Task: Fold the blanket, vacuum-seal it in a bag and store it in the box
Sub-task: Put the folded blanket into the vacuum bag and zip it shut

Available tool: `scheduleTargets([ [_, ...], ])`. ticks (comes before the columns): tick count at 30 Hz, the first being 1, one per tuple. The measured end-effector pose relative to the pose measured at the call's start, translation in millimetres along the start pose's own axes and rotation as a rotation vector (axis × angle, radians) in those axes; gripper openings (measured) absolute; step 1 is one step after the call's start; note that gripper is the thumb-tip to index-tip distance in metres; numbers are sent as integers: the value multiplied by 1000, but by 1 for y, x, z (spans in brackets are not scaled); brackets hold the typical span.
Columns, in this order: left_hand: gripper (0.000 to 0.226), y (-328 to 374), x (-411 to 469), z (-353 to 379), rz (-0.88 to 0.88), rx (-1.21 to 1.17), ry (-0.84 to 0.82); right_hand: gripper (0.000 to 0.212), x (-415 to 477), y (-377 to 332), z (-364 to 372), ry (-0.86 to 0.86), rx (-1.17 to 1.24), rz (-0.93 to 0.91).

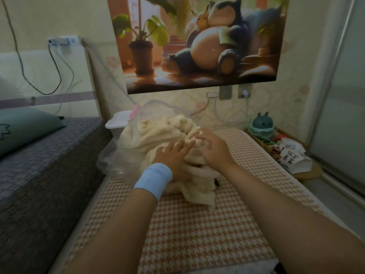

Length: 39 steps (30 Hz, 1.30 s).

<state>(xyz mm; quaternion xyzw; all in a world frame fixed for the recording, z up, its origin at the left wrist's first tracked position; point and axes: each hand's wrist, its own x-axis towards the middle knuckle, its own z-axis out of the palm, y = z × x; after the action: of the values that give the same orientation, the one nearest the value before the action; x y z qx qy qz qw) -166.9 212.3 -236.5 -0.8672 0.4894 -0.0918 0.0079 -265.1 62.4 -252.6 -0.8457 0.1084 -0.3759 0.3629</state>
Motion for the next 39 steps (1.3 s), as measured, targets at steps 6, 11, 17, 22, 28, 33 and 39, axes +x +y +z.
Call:
scheduleTargets([
  [6, 65, -25, 29, 3, -193, 34, 21, 88, -6, 44, -20, -275, 119, 640],
  [11, 66, -28, 39, -9, -381, 66, 14, 52, 2, 31, 9, -361, 422, 739],
  [17, 106, 3, 38, -11, 46, 224, 24, 40, 29, 10, 36, -286, 719, 709],
  [22, 74, -43, 37, 5, -179, 144, 39, 38, 30, 19, 28, -131, 601, 741],
  [28, 65, -47, 37, 3, -188, 130, 107, 67, -5, 25, 31, -715, 163, 1032],
  [33, 72, -51, 37, -3, -171, 46, 4, 16, 2, 25, 66, -535, 505, 1056],
  [39, 137, -17, 20, 7, -145, 335, -194, 31, 17, 13, 70, -306, 895, 926],
])
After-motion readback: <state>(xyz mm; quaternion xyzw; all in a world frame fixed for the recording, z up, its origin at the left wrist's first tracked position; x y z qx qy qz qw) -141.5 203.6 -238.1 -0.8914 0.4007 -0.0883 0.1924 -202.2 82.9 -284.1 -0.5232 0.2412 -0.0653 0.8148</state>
